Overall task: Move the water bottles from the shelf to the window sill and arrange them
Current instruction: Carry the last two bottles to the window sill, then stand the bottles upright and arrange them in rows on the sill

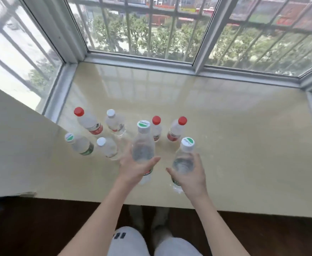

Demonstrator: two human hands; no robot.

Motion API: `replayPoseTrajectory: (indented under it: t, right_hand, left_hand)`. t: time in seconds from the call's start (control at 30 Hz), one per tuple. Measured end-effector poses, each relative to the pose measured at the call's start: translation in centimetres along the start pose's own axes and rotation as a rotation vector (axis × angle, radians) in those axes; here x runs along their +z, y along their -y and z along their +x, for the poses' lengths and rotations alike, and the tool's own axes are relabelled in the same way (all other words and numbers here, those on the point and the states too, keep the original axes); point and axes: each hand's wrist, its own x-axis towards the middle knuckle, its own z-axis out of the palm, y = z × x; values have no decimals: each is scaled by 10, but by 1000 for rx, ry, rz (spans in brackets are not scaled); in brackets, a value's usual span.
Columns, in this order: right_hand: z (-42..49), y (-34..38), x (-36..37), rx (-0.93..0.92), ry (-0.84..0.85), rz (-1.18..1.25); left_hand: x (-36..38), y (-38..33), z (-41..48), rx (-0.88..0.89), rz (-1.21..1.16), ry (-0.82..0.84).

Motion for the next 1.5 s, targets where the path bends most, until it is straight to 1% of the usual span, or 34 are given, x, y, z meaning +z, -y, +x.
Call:
replayPoseTrajectory:
  t: [0.07, 0.17, 0.37, 0.57, 0.8, 1.03, 1.17, 1.37, 1.5]
  right_hand:
    - [13, -22, 1, 27, -28, 22]
    - [32, -47, 5, 25, -62, 49]
    - [74, -92, 19, -29, -129, 94]
    - [102, -117, 31, -114, -187, 140]
    - [109, -139, 41, -124, -168, 188]
    - [111, -155, 40, -105, -152, 205]
    - [111, -154, 46, -127, -133, 183]
    - [110, -160, 50, -148, -109, 112]
    - [110, -165, 42, -144, -76, 76]
  left_hand:
    - [10, 15, 14, -15, -41, 26]
    - [20, 34, 35, -12, -38, 39]
    - [40, 78, 71, 59, 67, 49]
    - [54, 112, 93, 121, 173, 63]
    - [62, 129, 100, 196, 245, 15]
    - [62, 138, 111, 245, 279, 40]
    - [61, 149, 112, 235, 301, 35]
    - [66, 156, 108, 246, 276, -49]
    - [68, 156, 108, 249, 294, -51]
